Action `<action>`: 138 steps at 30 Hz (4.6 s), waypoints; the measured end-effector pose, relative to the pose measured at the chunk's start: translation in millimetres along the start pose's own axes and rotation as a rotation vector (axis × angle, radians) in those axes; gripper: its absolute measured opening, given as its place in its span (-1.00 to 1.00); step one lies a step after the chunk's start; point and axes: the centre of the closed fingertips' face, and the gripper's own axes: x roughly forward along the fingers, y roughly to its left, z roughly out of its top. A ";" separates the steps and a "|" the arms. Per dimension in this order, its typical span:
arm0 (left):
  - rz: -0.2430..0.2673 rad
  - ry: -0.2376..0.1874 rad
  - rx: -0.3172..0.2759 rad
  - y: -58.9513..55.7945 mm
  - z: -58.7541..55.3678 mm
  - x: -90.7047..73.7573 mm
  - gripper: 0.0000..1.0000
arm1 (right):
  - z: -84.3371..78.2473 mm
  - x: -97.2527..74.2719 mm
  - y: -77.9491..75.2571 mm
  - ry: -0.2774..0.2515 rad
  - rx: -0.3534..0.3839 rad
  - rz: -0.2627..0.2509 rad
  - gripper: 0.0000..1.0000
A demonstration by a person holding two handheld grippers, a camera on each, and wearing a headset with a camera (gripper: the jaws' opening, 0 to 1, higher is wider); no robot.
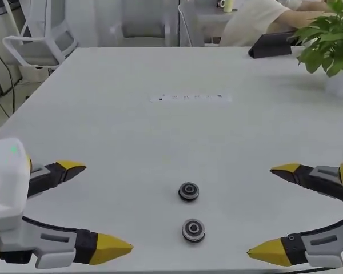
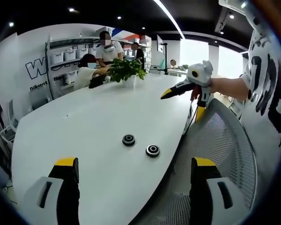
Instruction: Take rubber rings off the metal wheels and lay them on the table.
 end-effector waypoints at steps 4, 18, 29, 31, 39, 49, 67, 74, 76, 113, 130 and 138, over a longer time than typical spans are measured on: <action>-0.008 0.000 0.001 -0.5 0.0 3.9 0.96 | -1.0 2.5 -0.8 0.000 0.002 0.000 0.90; -0.019 0.014 0.008 5.9 0.1 16.0 0.94 | -1.2 15.9 -8.1 -0.012 0.010 0.014 0.86; -0.023 0.038 -0.002 13.2 -7.8 28.2 0.92 | -10.3 28.7 -15.2 0.003 0.016 0.037 0.81; -0.026 0.039 -0.001 13.5 -7.5 30.6 0.92 | -12.4 30.6 -15.8 0.008 0.015 0.040 0.80; -0.037 0.049 0.009 15.7 -7.6 37.5 0.90 | -16.4 34.6 -17.9 0.013 0.014 0.049 0.73; -0.064 0.071 0.019 12.2 -10.8 49.6 0.90 | -22.7 42.6 -21.7 0.015 0.026 0.053 0.67; -0.114 0.082 0.035 6.5 -11.0 66.6 0.79 | -31.5 56.7 -18.0 0.025 0.032 0.079 0.52; -0.133 0.095 0.044 4.5 -13.6 72.3 0.68 | -31.3 61.3 -15.7 0.019 0.029 0.092 0.45; -0.137 0.095 0.047 3.8 -13.6 73.7 0.66 | -31.8 62.3 -14.9 0.021 0.027 0.096 0.43; -0.244 0.123 0.114 -20.4 -14.7 104.3 0.28 | -41.4 80.7 0.0 0.030 0.025 0.162 0.13; -0.314 0.169 0.145 -34.6 -26.9 125.7 0.04 | -49.4 94.8 8.9 0.052 0.030 0.217 -0.04; -0.336 0.187 0.147 -39.5 -31.3 134.0 -0.04 | -47.6 98.3 9.3 0.048 0.025 0.229 -0.11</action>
